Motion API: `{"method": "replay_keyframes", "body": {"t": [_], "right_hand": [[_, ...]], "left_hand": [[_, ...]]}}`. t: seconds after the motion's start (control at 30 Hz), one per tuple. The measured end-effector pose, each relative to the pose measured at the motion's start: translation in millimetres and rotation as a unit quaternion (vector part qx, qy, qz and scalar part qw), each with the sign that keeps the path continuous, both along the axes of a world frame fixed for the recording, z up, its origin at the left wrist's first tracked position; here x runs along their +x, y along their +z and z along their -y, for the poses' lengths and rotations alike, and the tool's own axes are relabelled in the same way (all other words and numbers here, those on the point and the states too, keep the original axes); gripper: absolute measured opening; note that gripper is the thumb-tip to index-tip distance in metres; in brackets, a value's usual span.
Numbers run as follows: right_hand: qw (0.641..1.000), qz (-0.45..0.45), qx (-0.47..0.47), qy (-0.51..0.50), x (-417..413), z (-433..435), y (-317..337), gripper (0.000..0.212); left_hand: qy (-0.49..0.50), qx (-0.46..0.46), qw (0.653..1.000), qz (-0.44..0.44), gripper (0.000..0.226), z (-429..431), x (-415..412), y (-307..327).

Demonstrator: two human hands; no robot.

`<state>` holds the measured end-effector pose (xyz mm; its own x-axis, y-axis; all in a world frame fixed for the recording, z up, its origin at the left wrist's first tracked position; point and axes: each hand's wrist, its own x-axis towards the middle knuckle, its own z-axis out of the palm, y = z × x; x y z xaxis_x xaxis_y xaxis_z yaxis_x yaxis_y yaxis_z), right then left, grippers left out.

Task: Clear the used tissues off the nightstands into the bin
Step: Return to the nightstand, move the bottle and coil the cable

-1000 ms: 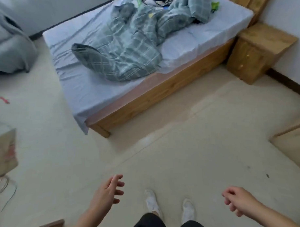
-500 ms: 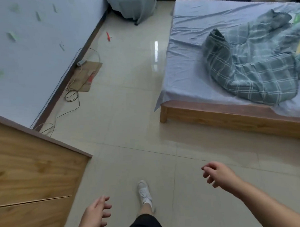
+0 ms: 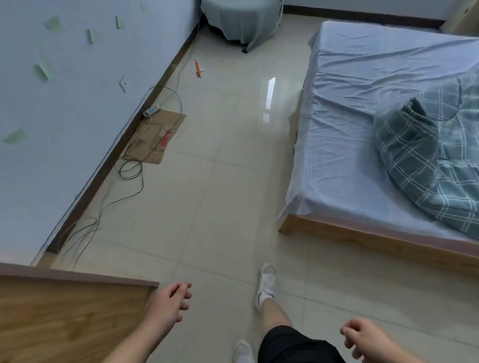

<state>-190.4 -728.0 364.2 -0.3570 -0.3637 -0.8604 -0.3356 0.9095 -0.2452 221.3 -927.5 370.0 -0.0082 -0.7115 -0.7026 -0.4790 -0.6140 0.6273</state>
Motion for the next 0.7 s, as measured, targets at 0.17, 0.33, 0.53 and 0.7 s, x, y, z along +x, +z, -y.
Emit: {"method": "replay_keyframes", "body": {"t": [0.17, 0.33, 0.53, 0.7], "right_hand": [[0.999, 0.017, 0.013, 0.029, -33.0, 110.2, -29.6, 0.022], [0.997, 0.034, -0.036, 0.059, -60.3, 273.6, -4.9, 0.019], [0.985, 0.031, -0.151, 0.072, -74.9, 494.1, 50.1, 0.019], [0.979, 0.019, -0.201, 0.039, -79.1, 633.0, 59.3, 0.017]], "left_hand": [[-0.006, -0.005, 1.0, 0.017, 0.021, 95.8, -27.1, 4.1], [0.032, 0.029, 0.998, 0.039, 0.019, 169.9, -22.4, 4.5], [0.061, 0.06, 0.994, 0.072, 0.012, 250.8, -18.2, -2.2], [0.057, 0.072, 0.993, 0.068, 0.013, 385.6, -37.4, -12.9]]}}
